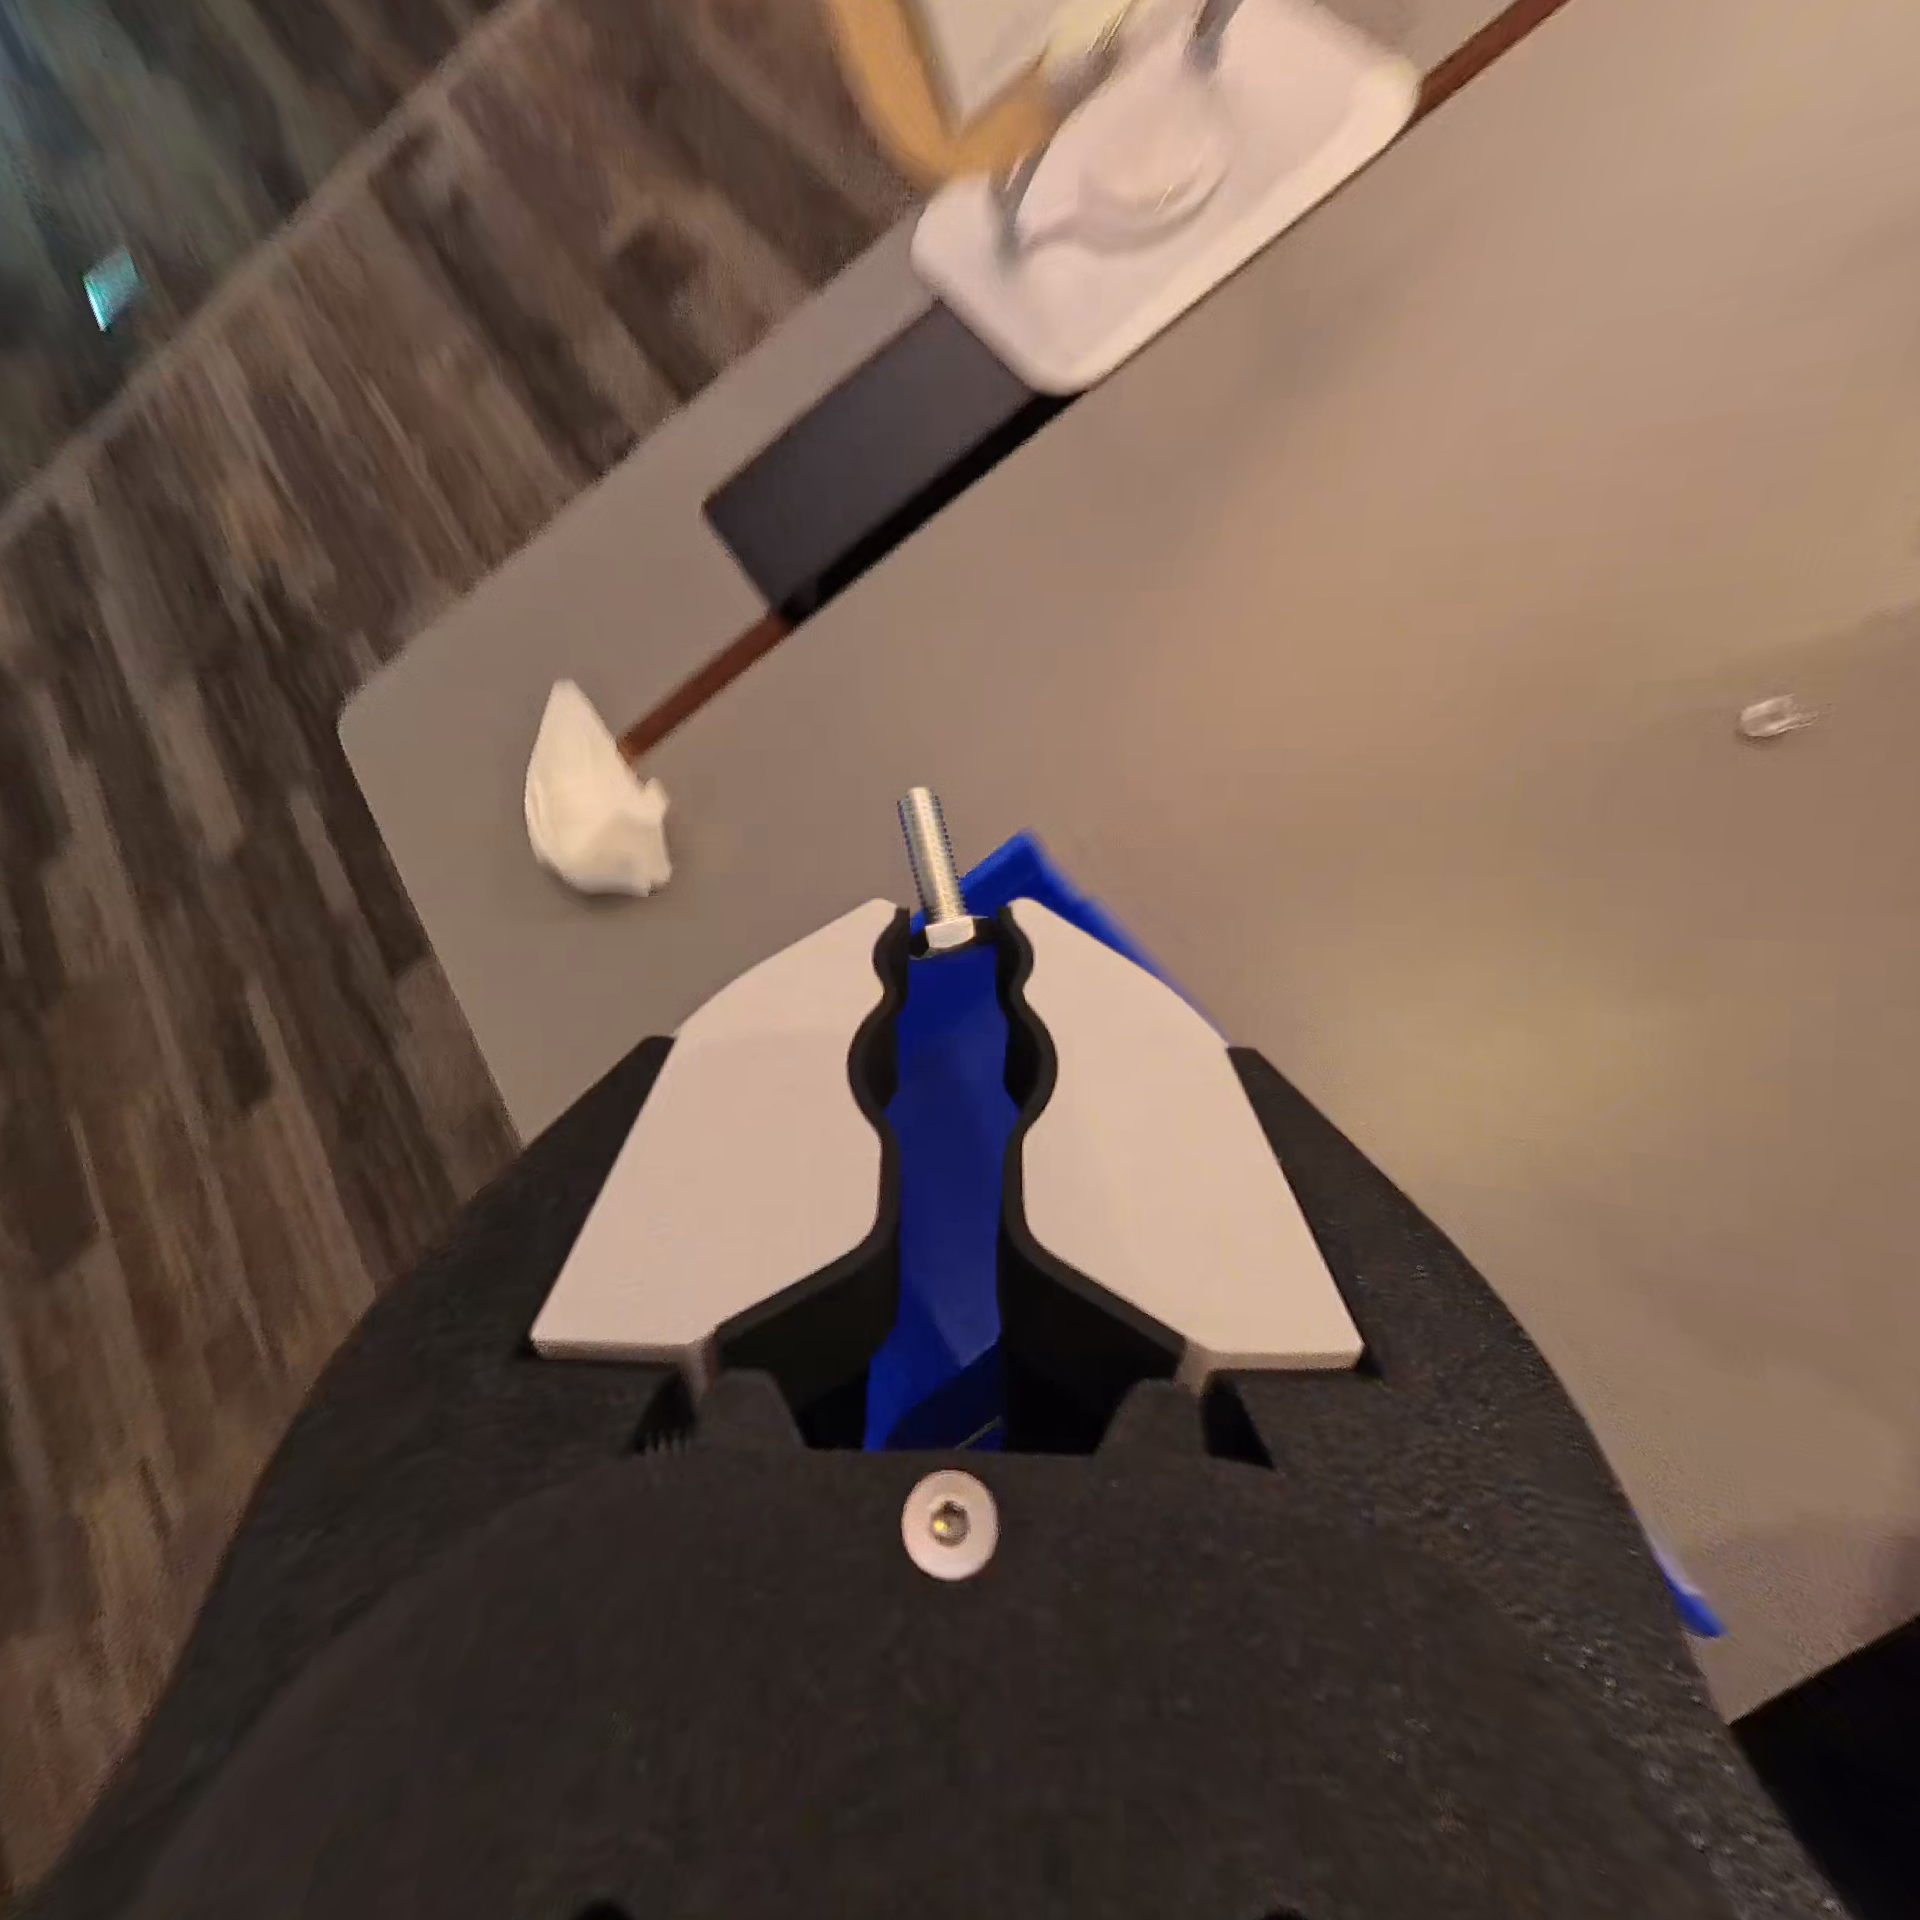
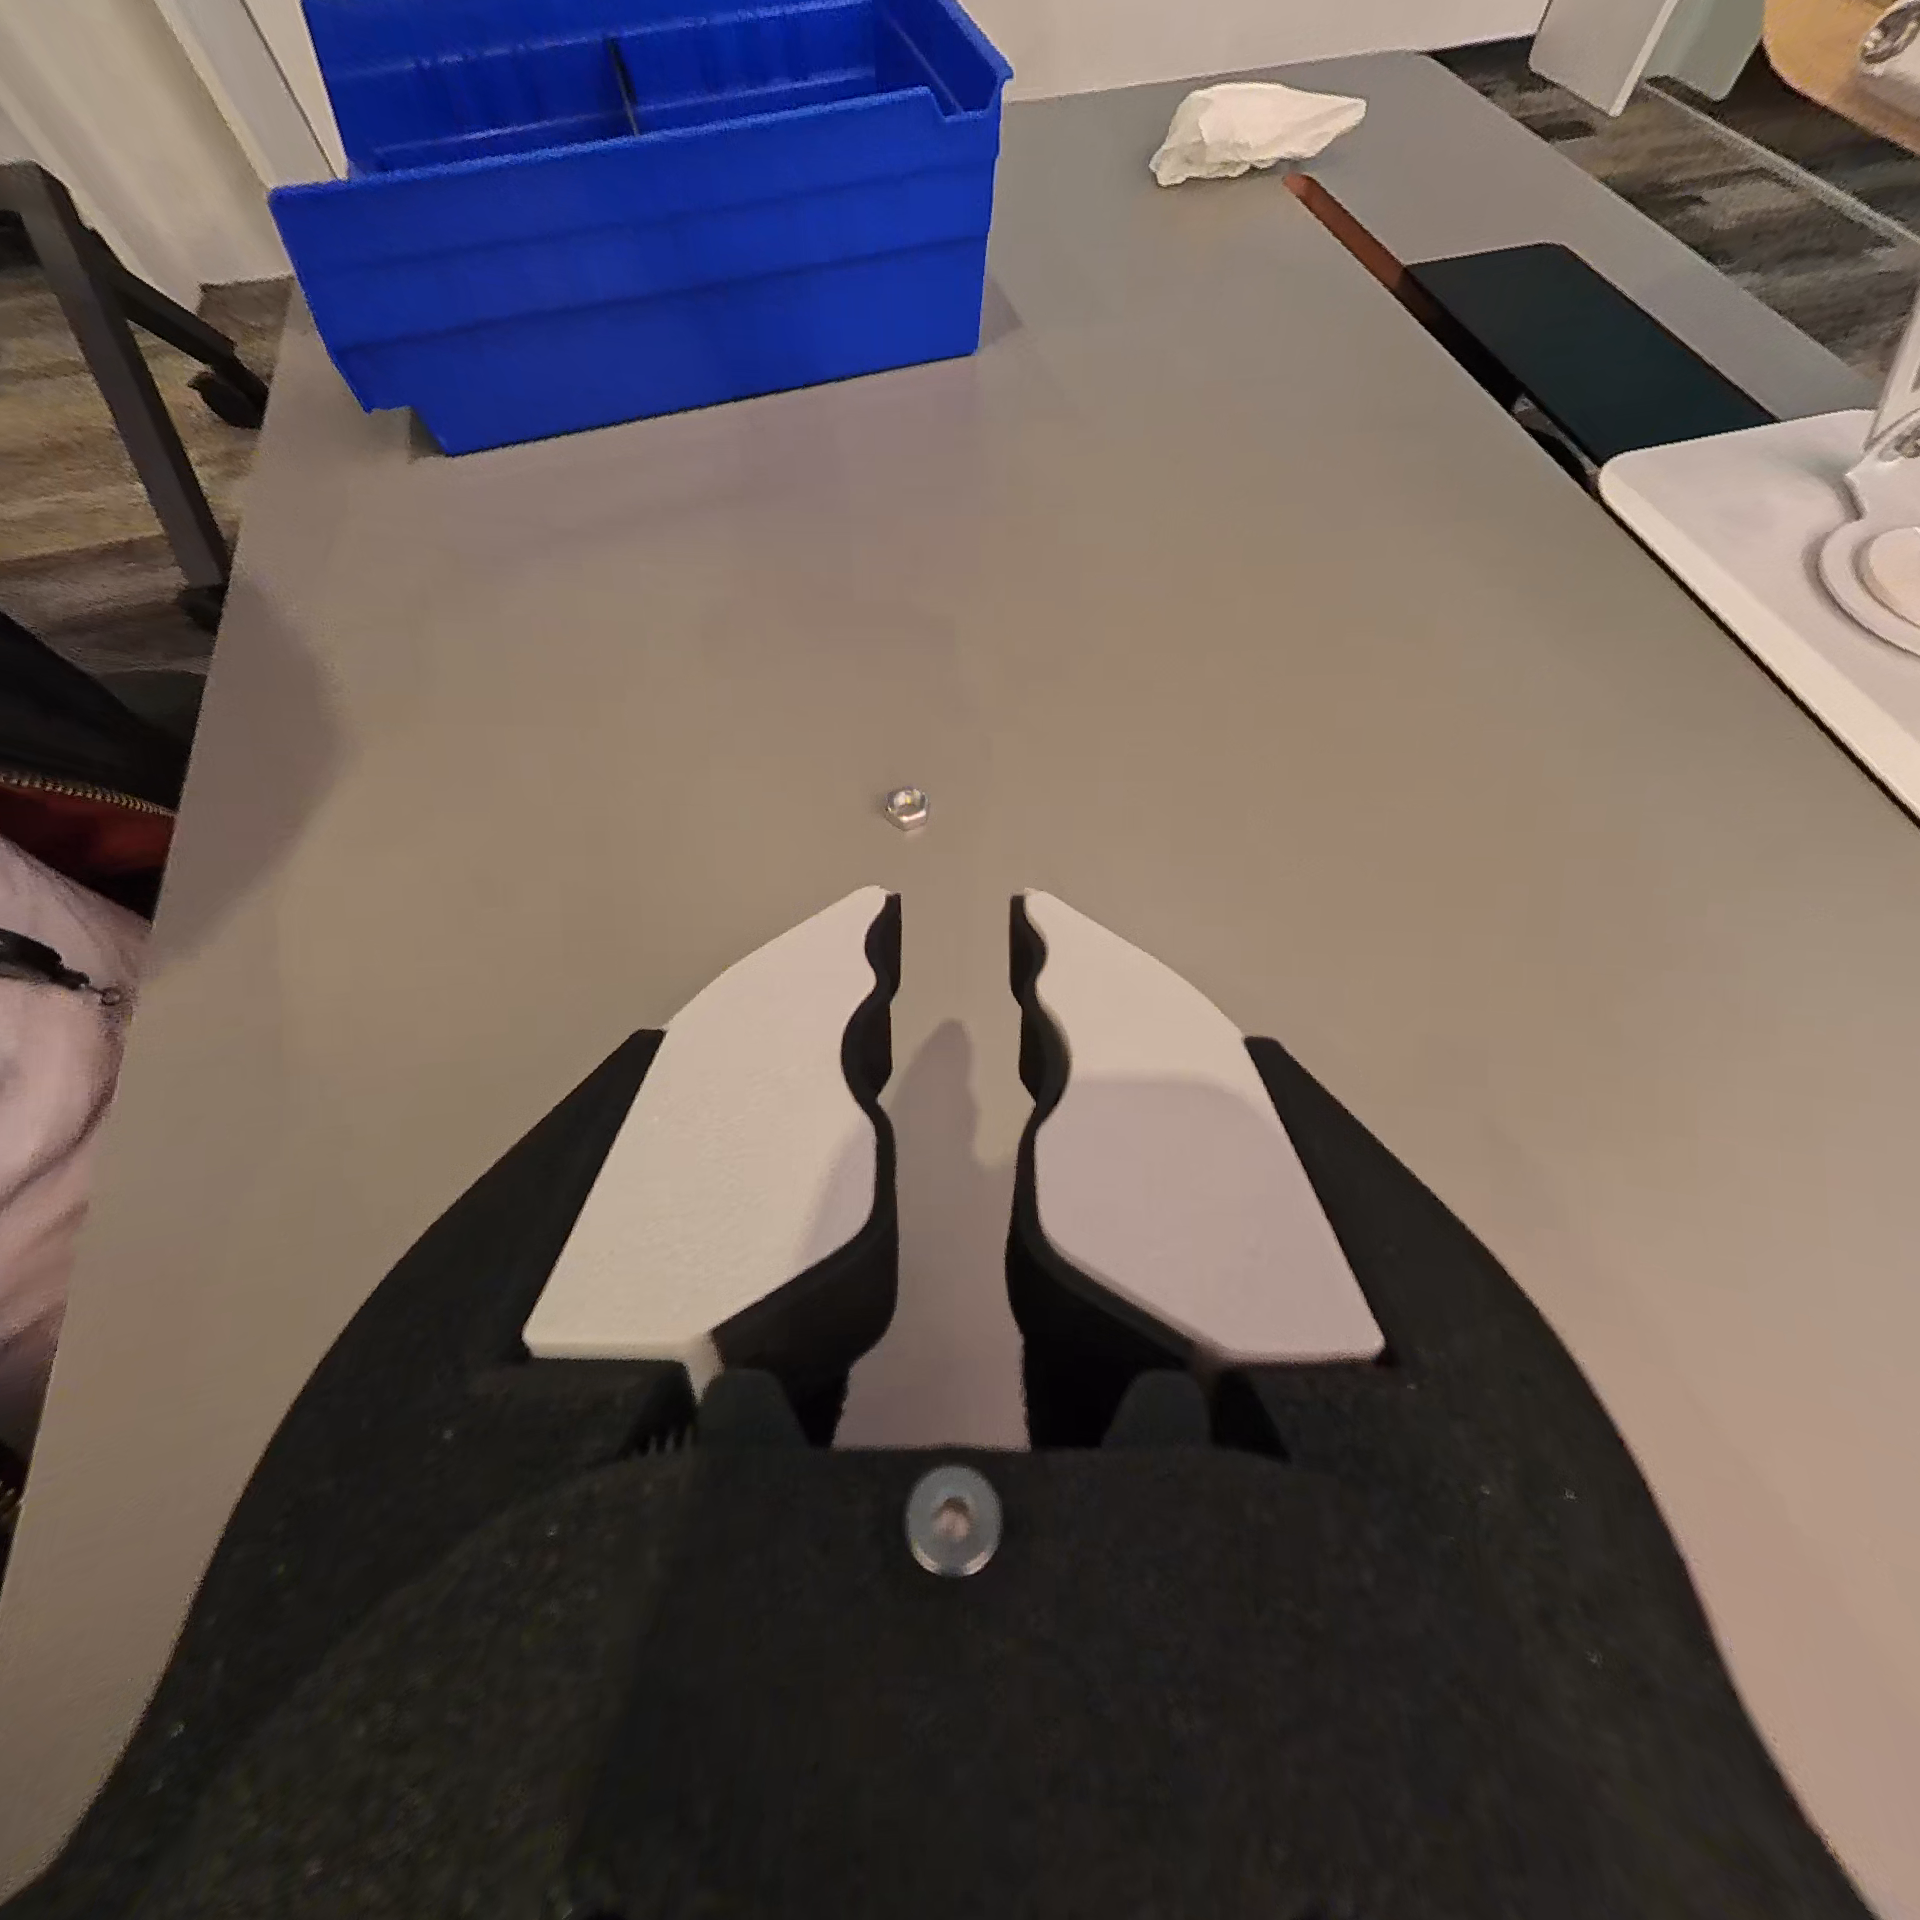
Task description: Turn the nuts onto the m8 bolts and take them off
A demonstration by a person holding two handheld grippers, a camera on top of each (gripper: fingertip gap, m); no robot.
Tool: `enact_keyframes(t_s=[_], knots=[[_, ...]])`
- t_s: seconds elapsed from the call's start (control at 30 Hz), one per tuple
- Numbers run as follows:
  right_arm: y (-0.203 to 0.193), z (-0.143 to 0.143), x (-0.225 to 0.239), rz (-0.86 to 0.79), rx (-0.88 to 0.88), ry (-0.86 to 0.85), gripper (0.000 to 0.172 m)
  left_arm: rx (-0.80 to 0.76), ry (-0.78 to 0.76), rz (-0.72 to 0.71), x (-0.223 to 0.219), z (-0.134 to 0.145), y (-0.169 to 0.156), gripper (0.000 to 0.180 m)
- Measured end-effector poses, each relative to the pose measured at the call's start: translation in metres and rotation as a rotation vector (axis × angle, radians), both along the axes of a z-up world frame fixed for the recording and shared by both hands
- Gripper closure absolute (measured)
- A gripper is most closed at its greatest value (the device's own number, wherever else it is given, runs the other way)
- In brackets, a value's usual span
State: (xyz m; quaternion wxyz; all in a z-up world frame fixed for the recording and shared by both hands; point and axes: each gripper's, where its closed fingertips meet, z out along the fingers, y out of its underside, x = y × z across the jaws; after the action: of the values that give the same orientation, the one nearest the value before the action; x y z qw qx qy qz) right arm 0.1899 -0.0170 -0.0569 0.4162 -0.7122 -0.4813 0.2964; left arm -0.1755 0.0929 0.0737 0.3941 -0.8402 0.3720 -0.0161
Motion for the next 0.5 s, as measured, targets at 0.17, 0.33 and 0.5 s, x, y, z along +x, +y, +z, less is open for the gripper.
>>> enact_keyframes(t_s=[0.17,0.33,0.5], knots=[[-0.006,0.013,-0.026,0.055,-0.012,0.116,0.153,0.165,-0.077,-0.199,0.098,0.031,-0.048,0.165],[-0.017,0.090,-0.068,0.121,0.036,0.407,0.152,0.273,-0.243,-0.335,0.190,0.030,-0.091,0.165],[-0.018,0.171,-0.087,0.117,-0.074,0.773,0.147,0.331,-0.378,-0.387,0.252,0.024,-0.111,0.165]])
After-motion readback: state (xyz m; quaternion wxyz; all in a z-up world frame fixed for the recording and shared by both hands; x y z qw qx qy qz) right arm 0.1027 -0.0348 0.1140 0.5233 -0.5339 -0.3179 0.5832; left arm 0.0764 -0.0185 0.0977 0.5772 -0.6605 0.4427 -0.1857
